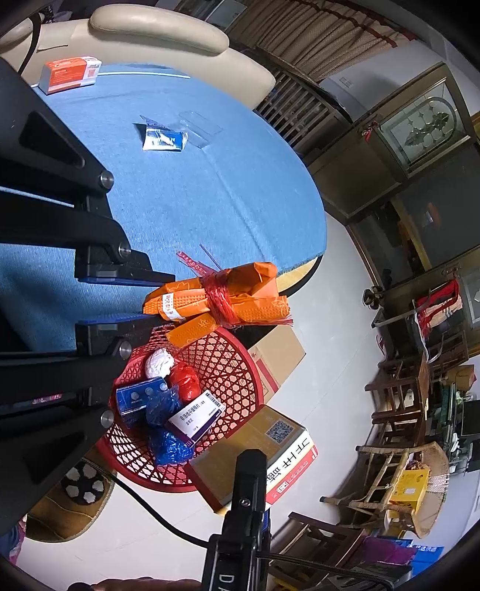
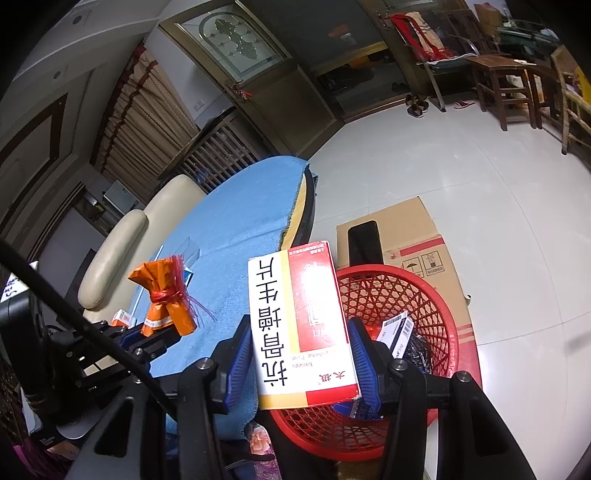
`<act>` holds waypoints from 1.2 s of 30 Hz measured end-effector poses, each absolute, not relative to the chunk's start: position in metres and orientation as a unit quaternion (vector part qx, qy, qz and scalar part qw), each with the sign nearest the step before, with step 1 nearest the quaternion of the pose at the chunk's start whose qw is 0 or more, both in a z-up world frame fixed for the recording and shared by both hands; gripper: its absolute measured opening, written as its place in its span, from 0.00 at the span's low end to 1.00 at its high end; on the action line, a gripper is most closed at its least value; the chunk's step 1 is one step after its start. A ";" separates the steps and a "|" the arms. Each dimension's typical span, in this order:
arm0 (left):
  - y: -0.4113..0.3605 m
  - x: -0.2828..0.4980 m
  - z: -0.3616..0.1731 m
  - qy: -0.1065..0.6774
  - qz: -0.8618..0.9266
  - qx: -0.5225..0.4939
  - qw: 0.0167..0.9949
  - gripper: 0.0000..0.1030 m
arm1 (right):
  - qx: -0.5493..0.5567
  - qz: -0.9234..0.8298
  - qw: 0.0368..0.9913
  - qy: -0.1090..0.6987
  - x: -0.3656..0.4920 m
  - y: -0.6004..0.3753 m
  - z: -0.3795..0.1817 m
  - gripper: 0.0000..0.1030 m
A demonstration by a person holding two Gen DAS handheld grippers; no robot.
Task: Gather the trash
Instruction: 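Carry the orange wrapper and red-white box over the red basket, then open both grippers to drop the wrapper and box into the basket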
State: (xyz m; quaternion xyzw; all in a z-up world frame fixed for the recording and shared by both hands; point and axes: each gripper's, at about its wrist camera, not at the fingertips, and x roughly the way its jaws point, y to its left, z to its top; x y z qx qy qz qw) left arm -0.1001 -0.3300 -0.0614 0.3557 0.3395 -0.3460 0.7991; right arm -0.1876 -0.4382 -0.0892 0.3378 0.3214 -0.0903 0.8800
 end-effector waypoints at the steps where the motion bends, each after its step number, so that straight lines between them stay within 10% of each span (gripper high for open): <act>1: -0.331 -0.101 -0.061 0.339 -0.346 0.357 0.799 0.13 | 0.339 -0.091 0.879 0.321 -0.189 -0.439 -0.090 0.52; 36: -0.363 -0.122 -0.073 0.333 -0.364 0.396 0.774 0.13 | 0.399 -0.120 0.851 0.319 -0.209 -0.477 -0.121 0.53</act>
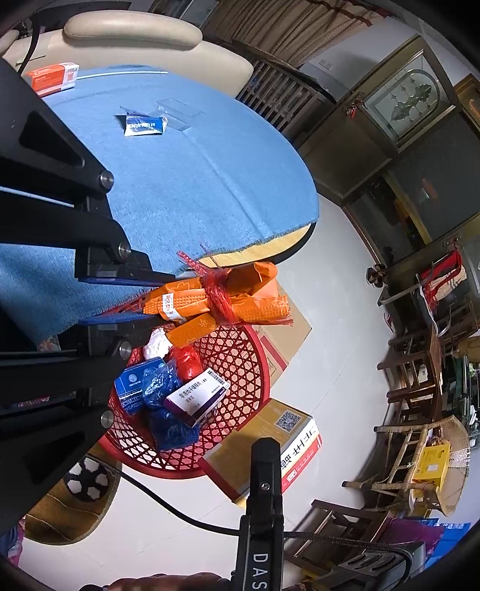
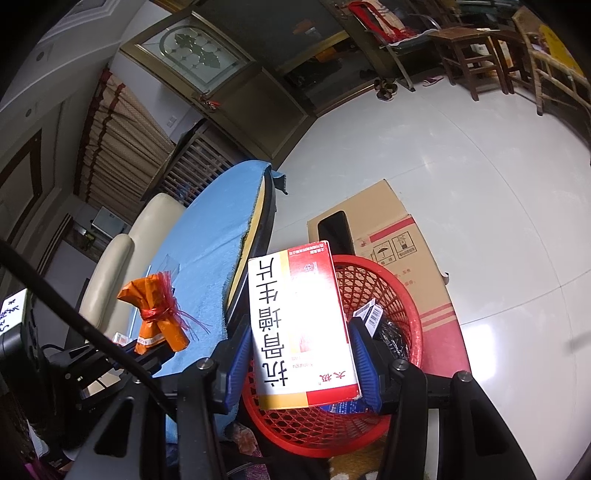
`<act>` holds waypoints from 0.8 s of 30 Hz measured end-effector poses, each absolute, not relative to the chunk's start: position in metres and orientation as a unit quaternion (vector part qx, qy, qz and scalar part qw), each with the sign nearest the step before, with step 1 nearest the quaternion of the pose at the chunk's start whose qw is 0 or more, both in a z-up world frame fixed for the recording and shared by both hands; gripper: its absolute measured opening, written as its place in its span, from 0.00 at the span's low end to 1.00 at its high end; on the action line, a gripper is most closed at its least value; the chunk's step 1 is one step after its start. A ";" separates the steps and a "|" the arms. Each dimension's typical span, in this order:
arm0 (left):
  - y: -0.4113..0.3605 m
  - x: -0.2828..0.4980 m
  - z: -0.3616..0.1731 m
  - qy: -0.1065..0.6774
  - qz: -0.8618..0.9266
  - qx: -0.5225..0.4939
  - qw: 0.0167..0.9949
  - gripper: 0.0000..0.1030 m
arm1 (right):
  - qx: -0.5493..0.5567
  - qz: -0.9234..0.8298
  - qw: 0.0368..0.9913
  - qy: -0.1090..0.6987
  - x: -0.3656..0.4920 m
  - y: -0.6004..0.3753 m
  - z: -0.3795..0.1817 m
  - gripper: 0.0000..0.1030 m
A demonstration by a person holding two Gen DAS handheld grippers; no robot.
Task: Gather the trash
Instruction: 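Open both grippers to drop the wrapper and box into the basket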
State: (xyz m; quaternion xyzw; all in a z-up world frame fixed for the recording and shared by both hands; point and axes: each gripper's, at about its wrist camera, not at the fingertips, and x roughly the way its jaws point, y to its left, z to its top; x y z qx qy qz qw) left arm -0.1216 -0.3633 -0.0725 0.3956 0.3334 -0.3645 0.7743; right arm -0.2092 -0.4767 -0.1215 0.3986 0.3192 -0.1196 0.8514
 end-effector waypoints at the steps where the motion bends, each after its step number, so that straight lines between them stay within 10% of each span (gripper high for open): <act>1: -0.364 -0.122 -0.073 0.333 -0.365 0.396 0.774 0.13 | 0.400 -0.122 0.850 0.320 -0.210 -0.478 -0.123 0.53; 19: -0.372 -0.122 -0.077 0.337 -0.364 0.404 0.769 0.15 | 0.453 -0.117 0.820 0.331 -0.212 -0.491 -0.144 0.61; 24: -0.369 -0.121 -0.077 0.335 -0.358 0.405 0.772 0.42 | 0.463 -0.114 0.816 0.326 -0.212 -0.493 -0.146 0.62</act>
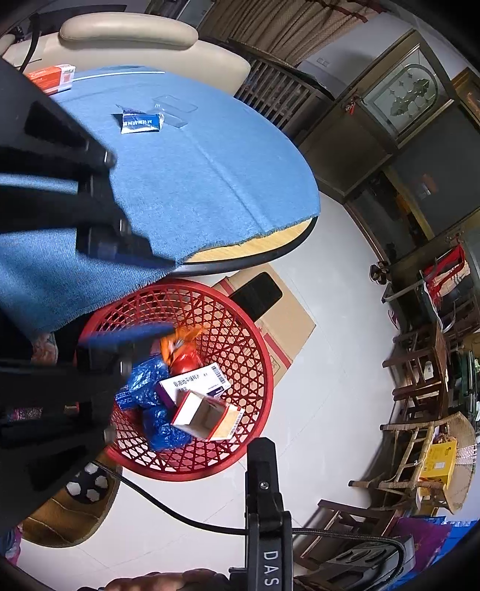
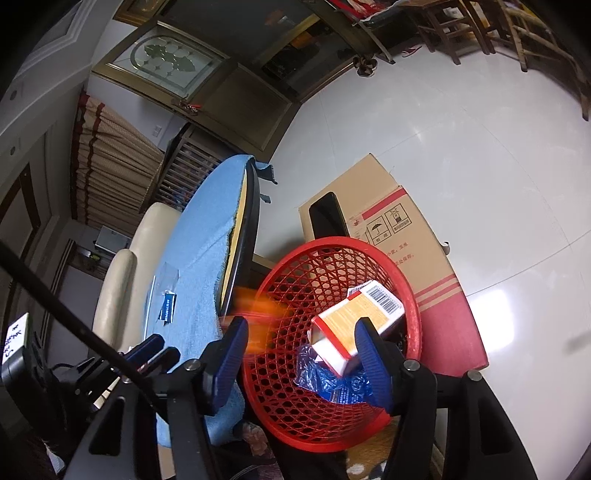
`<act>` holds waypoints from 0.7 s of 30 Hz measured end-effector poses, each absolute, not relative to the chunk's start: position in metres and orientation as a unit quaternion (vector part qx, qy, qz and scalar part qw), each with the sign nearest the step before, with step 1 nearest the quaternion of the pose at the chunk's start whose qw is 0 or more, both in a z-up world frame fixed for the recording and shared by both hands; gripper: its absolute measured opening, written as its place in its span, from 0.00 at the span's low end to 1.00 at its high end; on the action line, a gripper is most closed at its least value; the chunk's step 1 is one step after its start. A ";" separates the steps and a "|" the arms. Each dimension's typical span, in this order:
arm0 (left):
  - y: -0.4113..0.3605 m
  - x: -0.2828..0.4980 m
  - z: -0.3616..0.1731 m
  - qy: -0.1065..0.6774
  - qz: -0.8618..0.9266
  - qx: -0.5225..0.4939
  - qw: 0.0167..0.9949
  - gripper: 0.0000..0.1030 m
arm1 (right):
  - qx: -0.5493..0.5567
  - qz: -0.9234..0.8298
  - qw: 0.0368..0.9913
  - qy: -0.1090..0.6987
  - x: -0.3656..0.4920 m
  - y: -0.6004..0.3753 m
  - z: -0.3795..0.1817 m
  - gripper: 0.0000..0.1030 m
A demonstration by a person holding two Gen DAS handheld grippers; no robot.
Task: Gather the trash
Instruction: 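Open both grippers to drop the wrapper and box into the basket, then move both tools back over the table toward the blue-white box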
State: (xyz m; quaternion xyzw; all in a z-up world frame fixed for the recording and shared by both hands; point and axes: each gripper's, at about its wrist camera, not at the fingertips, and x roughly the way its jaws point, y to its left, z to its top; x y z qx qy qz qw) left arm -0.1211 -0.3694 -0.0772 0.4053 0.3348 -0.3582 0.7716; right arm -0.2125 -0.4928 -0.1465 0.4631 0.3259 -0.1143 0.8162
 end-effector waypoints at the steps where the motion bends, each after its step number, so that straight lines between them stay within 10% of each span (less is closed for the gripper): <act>1: -0.369 -0.121 -0.077 0.332 -0.357 0.405 0.774 0.51 | 0.463 -0.115 0.816 0.326 -0.212 -0.493 -0.146 0.62; 21: -0.310 -0.071 -0.066 0.354 -0.315 0.338 0.813 0.59 | 0.413 -0.093 0.833 0.358 -0.173 -0.453 -0.124 0.62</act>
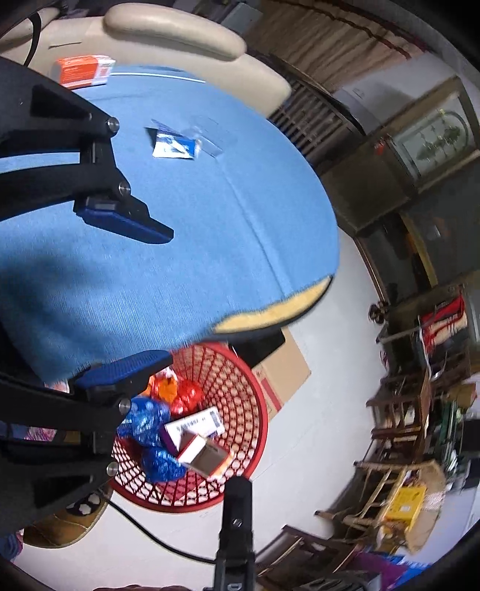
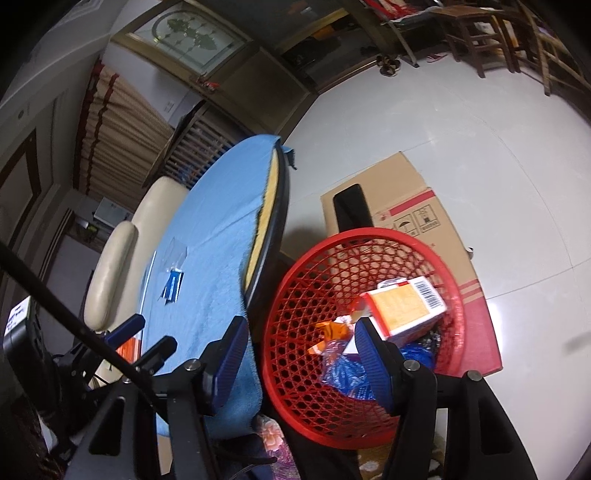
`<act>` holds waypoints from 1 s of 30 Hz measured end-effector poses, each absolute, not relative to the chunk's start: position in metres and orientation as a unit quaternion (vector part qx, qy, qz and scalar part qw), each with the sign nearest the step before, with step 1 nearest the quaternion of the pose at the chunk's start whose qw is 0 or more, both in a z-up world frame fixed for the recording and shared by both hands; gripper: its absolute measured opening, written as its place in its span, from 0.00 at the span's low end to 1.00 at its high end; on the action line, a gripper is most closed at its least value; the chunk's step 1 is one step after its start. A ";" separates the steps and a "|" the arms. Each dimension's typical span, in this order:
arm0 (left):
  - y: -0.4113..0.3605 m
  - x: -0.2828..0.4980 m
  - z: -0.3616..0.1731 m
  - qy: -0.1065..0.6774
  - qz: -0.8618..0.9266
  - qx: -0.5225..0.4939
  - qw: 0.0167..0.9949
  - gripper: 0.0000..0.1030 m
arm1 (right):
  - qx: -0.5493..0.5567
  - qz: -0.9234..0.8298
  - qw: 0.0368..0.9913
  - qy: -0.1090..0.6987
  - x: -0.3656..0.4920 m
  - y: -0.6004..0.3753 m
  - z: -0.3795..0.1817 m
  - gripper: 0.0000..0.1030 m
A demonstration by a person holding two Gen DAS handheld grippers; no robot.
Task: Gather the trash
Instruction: 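Move both tools back over the table toward the blue-white box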
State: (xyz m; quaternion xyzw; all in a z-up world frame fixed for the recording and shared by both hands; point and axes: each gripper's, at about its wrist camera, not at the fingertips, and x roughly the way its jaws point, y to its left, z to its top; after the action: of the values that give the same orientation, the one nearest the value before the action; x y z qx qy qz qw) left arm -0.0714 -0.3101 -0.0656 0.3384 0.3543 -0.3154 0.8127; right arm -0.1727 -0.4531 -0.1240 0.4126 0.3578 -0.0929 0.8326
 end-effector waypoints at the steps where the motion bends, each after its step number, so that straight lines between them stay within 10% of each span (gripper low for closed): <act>1: -0.304 -0.065 -0.066 0.359 -0.310 0.331 0.816 0.59 | 0.409 -0.092 0.833 0.360 -0.170 -0.450 -0.124 0.62; 30: -0.055 0.105 -0.108 0.483 -0.065 0.128 0.864 0.59 | 0.259 0.011 0.854 0.451 0.010 -0.321 -0.097 0.62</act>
State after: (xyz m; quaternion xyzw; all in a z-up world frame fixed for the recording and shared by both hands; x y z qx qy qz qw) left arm 0.1054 -0.0550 -0.1085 0.1275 0.4829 -0.0650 0.8639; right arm 0.0104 -0.3206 -0.0973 0.2590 0.4512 0.0108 0.8539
